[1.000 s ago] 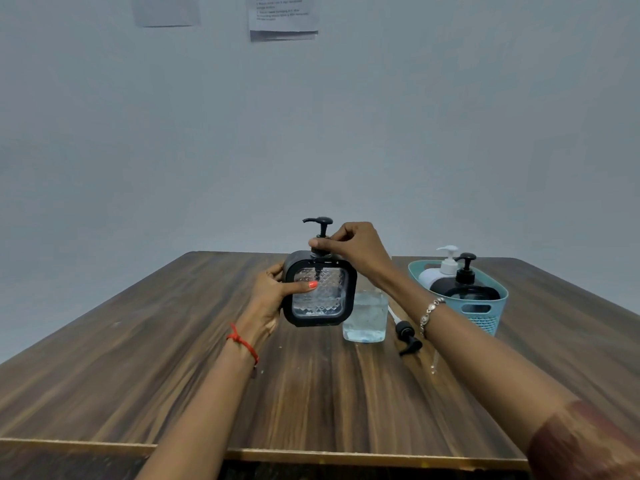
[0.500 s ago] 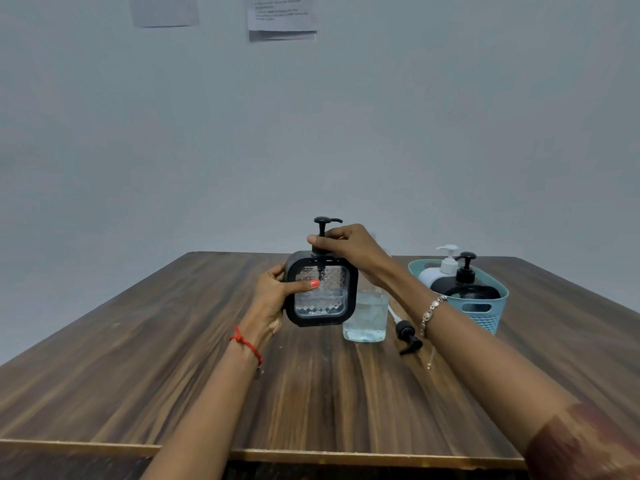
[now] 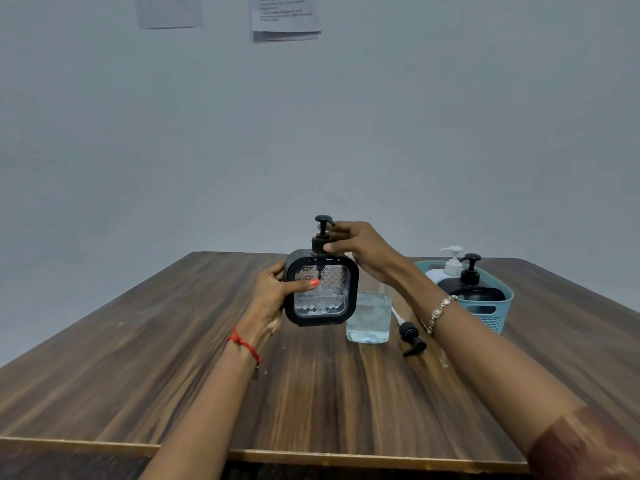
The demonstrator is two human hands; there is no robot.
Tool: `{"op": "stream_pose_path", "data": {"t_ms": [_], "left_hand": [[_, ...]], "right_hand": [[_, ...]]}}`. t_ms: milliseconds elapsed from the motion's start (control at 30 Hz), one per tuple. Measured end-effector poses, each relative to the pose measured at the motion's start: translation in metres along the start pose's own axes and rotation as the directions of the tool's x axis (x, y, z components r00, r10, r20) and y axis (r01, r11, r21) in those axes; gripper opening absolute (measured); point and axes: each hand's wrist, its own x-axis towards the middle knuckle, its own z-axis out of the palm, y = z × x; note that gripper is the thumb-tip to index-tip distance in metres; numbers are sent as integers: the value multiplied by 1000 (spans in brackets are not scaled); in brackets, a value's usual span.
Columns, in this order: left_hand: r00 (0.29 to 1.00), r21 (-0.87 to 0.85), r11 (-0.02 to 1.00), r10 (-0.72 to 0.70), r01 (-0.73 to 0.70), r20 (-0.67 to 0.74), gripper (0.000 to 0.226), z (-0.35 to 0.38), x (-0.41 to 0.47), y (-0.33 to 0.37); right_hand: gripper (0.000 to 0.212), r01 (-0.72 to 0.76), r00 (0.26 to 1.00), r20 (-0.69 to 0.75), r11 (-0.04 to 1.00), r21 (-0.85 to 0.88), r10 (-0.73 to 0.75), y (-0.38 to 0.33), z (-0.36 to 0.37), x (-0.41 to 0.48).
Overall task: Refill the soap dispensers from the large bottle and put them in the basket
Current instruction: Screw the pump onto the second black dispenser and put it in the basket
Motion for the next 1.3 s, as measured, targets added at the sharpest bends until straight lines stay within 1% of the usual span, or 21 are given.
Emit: {"op": "stream_pose_path", "data": {"t_ms": [67, 133, 200, 233, 267, 300, 367, 433, 533, 567, 633, 667, 767, 833, 900, 933, 967, 1000, 1167, 1233, 1300], "left_hand": [[1000, 7, 1000, 2, -2, -2, 38, 0, 0, 0], [1000, 15, 1000, 1, -1, -4, 37, 0, -1, -1], [1000, 13, 1000, -2, 2, -11, 37, 1, -1, -3], [1000, 8, 1000, -3, 3, -13, 37, 1, -2, -4], [1000, 5, 1000, -3, 3, -12, 37, 1, -2, -4], [1000, 3, 1000, -4, 4, -10, 38, 1, -2, -5], [1000, 11, 1000, -1, 2, -12, 37, -1, -2, -5], [1000, 20, 1000, 4, -4, -14, 37, -1, -2, -5], [1000, 13, 1000, 3, -3, -11, 37, -1, -2, -6], [1000, 16, 1000, 4, -4, -17, 38, 0, -2, -6], [999, 34, 999, 8, -7, -32, 39, 2, -1, -8], [999, 41, 999, 11, -9, -36, 40, 2, 0, -9], [999, 42, 999, 6, -5, -39, 41, 3, 0, -12], [999, 30, 1000, -2, 3, -34, 41, 1, -1, -11], [1000, 13, 1000, -15, 15, -24, 40, -1, -1, -8], [1000, 12, 1000, -15, 16, -16, 40, -3, -2, -7], [1000, 17, 1000, -14, 14, -7, 40, -4, -2, -5], [1000, 24, 1000, -15, 15, -1, 40, -5, -2, -4], [999, 0, 1000, -25, 25, -21, 41, -5, -2, -4], [999, 4, 1000, -14, 15, -52, 40, -5, -2, -6], [997, 15, 1000, -2, 3, -75, 40, -4, -3, -7]], "right_hand": [[26, 29, 999, -20, 996, -86, -30, 0, 0, -1], [16, 8, 993, -110, 979, -206, -31, -3, 8, -5], [27, -2, 979, -192, 949, -315, -61, 0, 15, -5], [32, -5, 977, -202, 935, -354, -71, 3, 17, -4], [33, -9, 982, -180, 931, -365, -62, 3, 17, -4], [32, -12, 991, -130, 941, -338, -35, 3, 15, -3], [23, -28, 999, -25, 974, -225, 23, 0, 9, -3], [19, -12, 1000, -11, 978, -207, 10, -2, 5, -4], [14, -12, 988, -153, 956, -294, -34, -2, 11, -5], [19, -21, 976, -211, 947, -322, -50, -1, 14, -5], [38, -21, 946, -307, 930, -368, -100, 5, 22, -2], [43, -14, 933, -337, 922, -387, -128, 8, 26, -2], [43, 24, 919, -348, 908, -419, -185, 9, 30, -3], [34, 19, 948, -286, 921, -389, -141, 5, 25, -5], [24, -13, 992, -121, 963, -269, -21, 1, 15, -5], [22, -34, 999, -41, 976, -215, 26, 1, 11, -4], [22, -42, 999, 4, 982, -185, 44, 1, 8, -3], [21, -38, 999, 11, 984, -174, 41, 1, 7, -3], [14, -37, 991, -132, 991, -129, 20, 5, 20, -6], [16, -37, 979, -205, 992, -122, 11, 8, 28, -6], [19, -21, 964, -265, 987, -157, -22, 10, 35, -7]]}}
